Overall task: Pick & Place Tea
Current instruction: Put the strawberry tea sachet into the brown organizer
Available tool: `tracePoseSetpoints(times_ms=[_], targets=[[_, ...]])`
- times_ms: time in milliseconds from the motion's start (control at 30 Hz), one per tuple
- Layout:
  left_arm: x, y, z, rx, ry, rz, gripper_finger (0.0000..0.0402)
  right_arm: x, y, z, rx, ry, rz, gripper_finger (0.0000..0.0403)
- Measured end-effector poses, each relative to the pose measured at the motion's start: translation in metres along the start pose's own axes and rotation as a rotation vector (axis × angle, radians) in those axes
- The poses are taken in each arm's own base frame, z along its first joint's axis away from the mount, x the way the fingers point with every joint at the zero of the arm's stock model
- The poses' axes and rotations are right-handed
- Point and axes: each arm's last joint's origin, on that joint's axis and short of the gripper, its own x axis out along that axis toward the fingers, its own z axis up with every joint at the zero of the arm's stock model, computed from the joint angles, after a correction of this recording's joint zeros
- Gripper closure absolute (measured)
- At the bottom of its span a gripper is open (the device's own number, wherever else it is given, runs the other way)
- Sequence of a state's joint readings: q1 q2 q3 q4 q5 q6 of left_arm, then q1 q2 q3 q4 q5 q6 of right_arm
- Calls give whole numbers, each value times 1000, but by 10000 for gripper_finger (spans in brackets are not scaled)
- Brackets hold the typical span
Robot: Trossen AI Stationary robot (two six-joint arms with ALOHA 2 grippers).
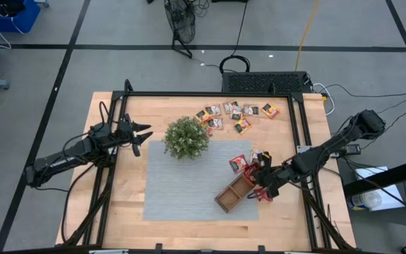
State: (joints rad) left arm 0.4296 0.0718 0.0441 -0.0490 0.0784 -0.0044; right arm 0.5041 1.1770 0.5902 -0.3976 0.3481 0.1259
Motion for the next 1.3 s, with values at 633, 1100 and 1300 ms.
tracePoseSetpoints(times_ms=[633,1100,1300], targets=[[0,0,0,0,0,-1,254,-29,27,22,275,-3,292,338],[0,0,0,0,0,0,254,-8,48,-15,436,129,343,204],[0,0,0,0,0,0,254,9,65,-21,346,163,334,230]])
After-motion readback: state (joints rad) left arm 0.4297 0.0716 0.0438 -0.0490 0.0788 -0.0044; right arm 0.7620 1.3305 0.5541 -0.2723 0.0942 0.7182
